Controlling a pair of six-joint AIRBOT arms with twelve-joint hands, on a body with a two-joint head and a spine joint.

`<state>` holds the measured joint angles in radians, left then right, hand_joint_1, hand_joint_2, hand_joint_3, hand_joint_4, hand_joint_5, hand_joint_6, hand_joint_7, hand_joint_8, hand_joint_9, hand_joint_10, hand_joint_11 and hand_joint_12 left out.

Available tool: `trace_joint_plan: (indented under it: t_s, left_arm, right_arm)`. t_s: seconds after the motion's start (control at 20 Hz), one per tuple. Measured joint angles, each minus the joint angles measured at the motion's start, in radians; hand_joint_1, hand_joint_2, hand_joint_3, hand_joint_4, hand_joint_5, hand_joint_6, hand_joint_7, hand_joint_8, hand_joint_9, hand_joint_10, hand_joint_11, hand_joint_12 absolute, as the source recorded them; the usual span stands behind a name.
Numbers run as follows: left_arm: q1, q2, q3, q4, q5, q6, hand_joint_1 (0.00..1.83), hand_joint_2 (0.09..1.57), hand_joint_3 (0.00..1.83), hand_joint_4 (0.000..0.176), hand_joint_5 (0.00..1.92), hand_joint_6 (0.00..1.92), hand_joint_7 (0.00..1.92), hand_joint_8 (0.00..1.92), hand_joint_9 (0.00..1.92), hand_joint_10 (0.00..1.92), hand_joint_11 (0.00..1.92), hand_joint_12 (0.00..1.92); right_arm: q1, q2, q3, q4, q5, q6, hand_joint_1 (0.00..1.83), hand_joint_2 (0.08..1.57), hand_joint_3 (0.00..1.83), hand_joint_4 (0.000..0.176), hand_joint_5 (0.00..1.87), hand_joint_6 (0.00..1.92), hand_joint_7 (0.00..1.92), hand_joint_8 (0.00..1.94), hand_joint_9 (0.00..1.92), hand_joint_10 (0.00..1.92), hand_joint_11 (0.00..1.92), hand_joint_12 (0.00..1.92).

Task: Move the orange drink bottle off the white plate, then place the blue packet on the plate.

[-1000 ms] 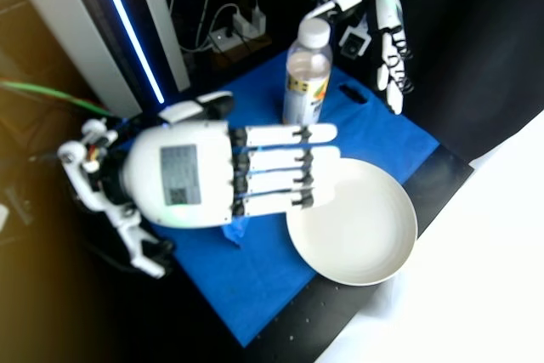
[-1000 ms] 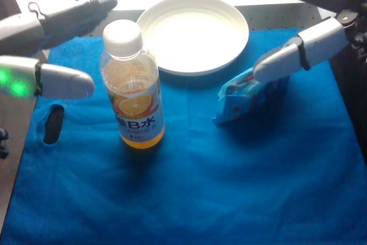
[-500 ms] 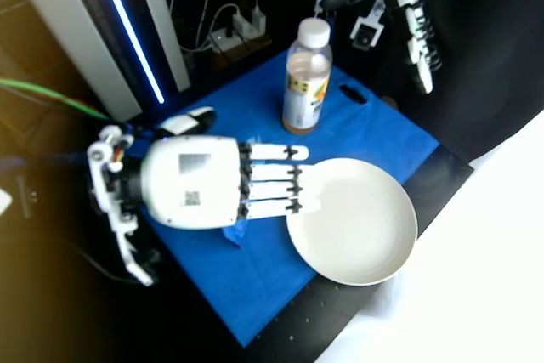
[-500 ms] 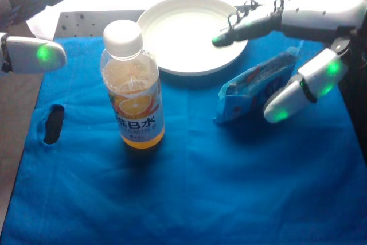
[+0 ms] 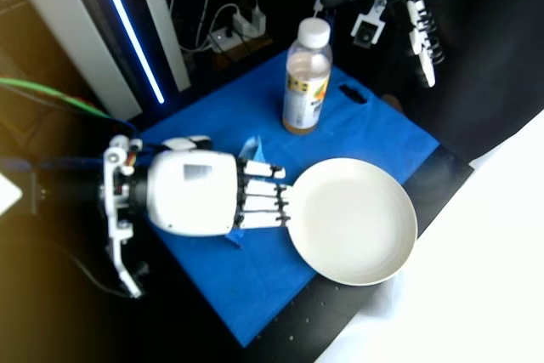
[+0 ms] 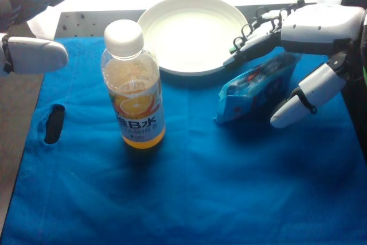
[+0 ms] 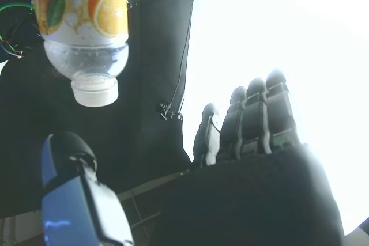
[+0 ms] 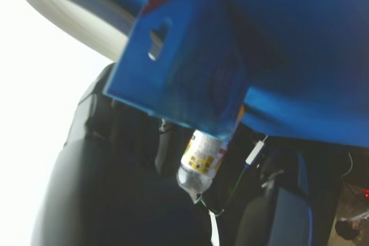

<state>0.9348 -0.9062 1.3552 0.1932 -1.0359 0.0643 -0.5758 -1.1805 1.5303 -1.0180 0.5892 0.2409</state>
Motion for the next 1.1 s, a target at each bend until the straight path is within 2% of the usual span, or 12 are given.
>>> trace_joint_plan:
  t_s: [0.15, 0.3, 0.35, 0.4, 0.5, 0.55, 0.7, 0.8, 0.9, 0.95, 1.0, 1.1]
  left_arm:
    - [0.005, -0.003, -0.006, 0.0, -0.009, 0.0, 0.43, 0.71, 0.0, 0.176, 0.0, 0.0, 0.0, 0.0, 0.0, 0.0, 0.0, 0.0]
    - [0.01, -0.006, -0.006, -0.004, -0.009, 0.0, 0.43, 0.72, 0.0, 0.176, 0.0, 0.0, 0.0, 0.0, 0.0, 0.0, 0.0, 0.0]
    - [0.011, -0.008, -0.006, -0.005, -0.01, 0.0, 0.41, 0.73, 0.0, 0.176, 0.0, 0.0, 0.0, 0.0, 0.0, 0.0, 0.0, 0.0]
    - [0.011, -0.008, -0.006, 0.0, -0.009, 0.0, 0.39, 0.73, 0.01, 0.176, 0.0, 0.0, 0.0, 0.0, 0.0, 0.0, 0.0, 0.0]
    - [0.011, -0.014, -0.006, -0.005, -0.01, 0.0, 0.36, 0.72, 0.0, 0.176, 0.0, 0.0, 0.0, 0.0, 0.0, 0.0, 0.0, 0.0]
    - [0.011, -0.016, -0.006, -0.003, -0.01, 0.0, 0.36, 0.72, 0.0, 0.176, 0.0, 0.0, 0.0, 0.0, 0.0, 0.0, 0.0, 0.0]
    - [0.017, -0.02, -0.006, -0.008, -0.015, 0.0, 0.4, 0.75, 0.01, 0.176, 0.0, 0.0, 0.0, 0.0, 0.0, 0.0, 0.0, 0.0]
    - [0.019, -0.02, -0.006, -0.018, -0.016, 0.0, 0.39, 0.76, 0.01, 0.176, 0.0, 0.0, 0.0, 0.0, 0.0, 0.0, 0.0, 0.0]
    - [0.022, -0.018, -0.005, -0.029, -0.018, 0.002, 0.37, 0.74, 0.0, 0.176, 0.0, 0.0, 0.0, 0.0, 0.0, 0.0, 0.0, 0.0]
    - [0.034, -0.013, -0.006, -0.037, -0.022, 0.005, 0.36, 0.73, 0.0, 0.176, 0.0, 0.0, 0.0, 0.0, 0.0, 0.0, 0.0, 0.0]
    - [0.038, -0.012, -0.006, -0.039, -0.023, 0.005, 0.35, 0.73, 0.0, 0.176, 0.0, 0.0, 0.0, 0.0, 0.0, 0.0, 0.0, 0.0]
    - [0.057, -0.007, -0.006, -0.05, -0.021, 0.007, 0.35, 0.73, 0.0, 0.176, 0.0, 0.0, 0.0, 0.0, 0.0, 0.0, 0.0, 0.0]
  right_arm:
    - [0.0, -0.006, 0.004, -0.004, -0.013, 0.001, 0.9, 0.8, 0.0, 0.04, 0.67, 0.01, 0.61, 0.0, 0.48, 0.01, 0.09, 0.67]
    - [0.0, -0.006, 0.014, -0.004, -0.02, 0.002, 1.09, 0.96, 0.01, 0.0, 0.92, 0.02, 0.99, 0.06, 0.86, 0.12, 0.24, 1.27]
    - [0.0, -0.006, 0.015, -0.003, -0.022, 0.001, 1.24, 1.04, 0.01, 0.0, 1.07, 0.43, 1.09, 0.79, 0.88, 0.48, 0.32, 1.51]
    - [0.0, -0.006, 0.017, -0.004, -0.021, 0.002, 1.26, 1.08, 0.0, 0.0, 1.09, 0.55, 1.05, 1.04, 0.8, 0.75, 0.33, 1.47]
    - [0.0, -0.013, 0.027, 0.006, -0.02, 0.003, 1.28, 1.08, 0.0, 0.0, 1.11, 0.53, 1.04, 1.13, 0.8, 1.12, 0.46, 1.39]
    - [0.0, -0.019, 0.034, 0.017, -0.018, 0.006, 1.28, 1.09, 0.0, 0.0, 1.13, 0.5, 1.02, 1.17, 0.79, 1.23, 0.53, 1.53]
    - [0.0, -0.037, 0.059, 0.043, -0.021, 0.006, 1.25, 1.09, 0.0, 0.0, 1.07, 0.68, 1.02, 1.09, 0.82, 0.99, 0.55, 1.36]
    - [0.0, -0.045, 0.071, 0.068, -0.026, 0.005, 1.26, 1.12, 0.0, 0.0, 1.02, 0.67, 0.97, 1.24, 0.78, 1.18, 0.55, 1.61]
    - [0.014, -0.045, 0.072, 0.067, -0.027, 0.005, 1.27, 1.08, 0.0, 0.0, 1.08, 0.62, 1.06, 1.06, 0.85, 1.06, 0.6, 1.54]
    - [0.047, -0.043, 0.072, 0.064, -0.019, 0.001, 1.27, 1.08, 0.0, 0.0, 1.07, 0.65, 1.1, 0.98, 0.84, 0.99, 0.47, 1.55]
    - [0.055, -0.042, 0.072, 0.065, -0.017, 0.0, 1.27, 1.08, 0.0, 0.0, 1.05, 0.66, 1.08, 1.02, 0.83, 1.02, 0.39, 1.62]
    - [0.111, -0.023, 0.061, 0.076, 0.002, -0.016, 1.27, 1.12, 0.0, 0.0, 1.04, 0.62, 0.97, 1.25, 0.93, 1.34, 0.75, 1.69]
